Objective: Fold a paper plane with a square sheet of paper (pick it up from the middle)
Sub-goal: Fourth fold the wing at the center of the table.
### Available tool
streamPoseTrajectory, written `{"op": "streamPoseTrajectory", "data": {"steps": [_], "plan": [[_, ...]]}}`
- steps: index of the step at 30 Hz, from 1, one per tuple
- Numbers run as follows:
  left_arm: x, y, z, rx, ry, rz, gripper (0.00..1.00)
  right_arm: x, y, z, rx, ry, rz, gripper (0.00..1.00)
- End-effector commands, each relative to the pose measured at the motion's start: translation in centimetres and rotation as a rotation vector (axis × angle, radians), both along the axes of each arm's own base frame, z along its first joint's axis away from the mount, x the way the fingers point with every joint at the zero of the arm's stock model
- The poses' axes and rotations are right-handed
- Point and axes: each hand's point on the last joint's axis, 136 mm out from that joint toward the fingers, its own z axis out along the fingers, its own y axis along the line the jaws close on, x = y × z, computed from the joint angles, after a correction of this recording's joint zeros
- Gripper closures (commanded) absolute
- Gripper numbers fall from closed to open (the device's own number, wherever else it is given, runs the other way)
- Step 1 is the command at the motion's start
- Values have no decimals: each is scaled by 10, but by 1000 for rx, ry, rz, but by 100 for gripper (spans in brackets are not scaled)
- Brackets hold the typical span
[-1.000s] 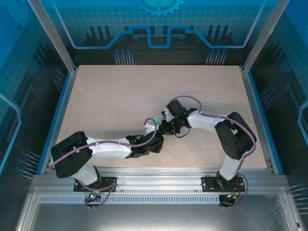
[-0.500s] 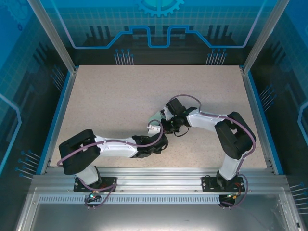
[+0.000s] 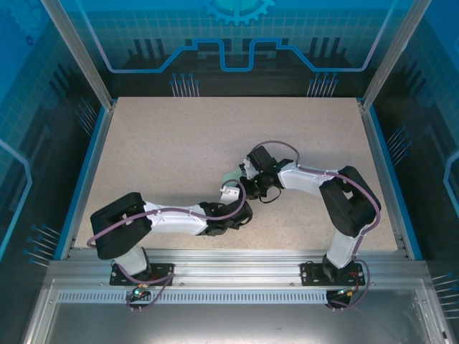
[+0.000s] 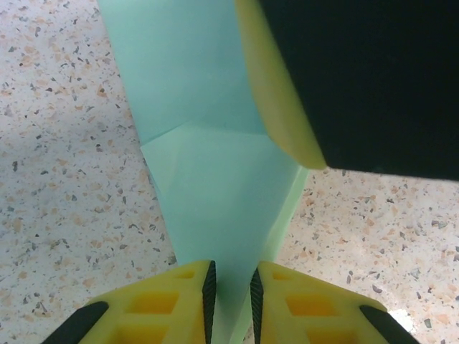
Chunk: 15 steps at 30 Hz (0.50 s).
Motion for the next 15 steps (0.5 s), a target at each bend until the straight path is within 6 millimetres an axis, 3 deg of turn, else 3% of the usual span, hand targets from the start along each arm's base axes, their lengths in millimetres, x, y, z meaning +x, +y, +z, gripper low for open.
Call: {"op": "streamPoseTrajectory", "data": {"steps": [1, 11, 15], "plan": [[2, -2, 2, 8, -16, 21, 78, -5, 8, 2, 7, 23, 24, 87], [2, 0, -2, -16, -19, 37, 85, -5, 9, 5, 6, 19, 33, 86], [0, -1, -3, -63, -16, 36, 88, -5, 9, 11, 9, 5, 35, 78]]}}
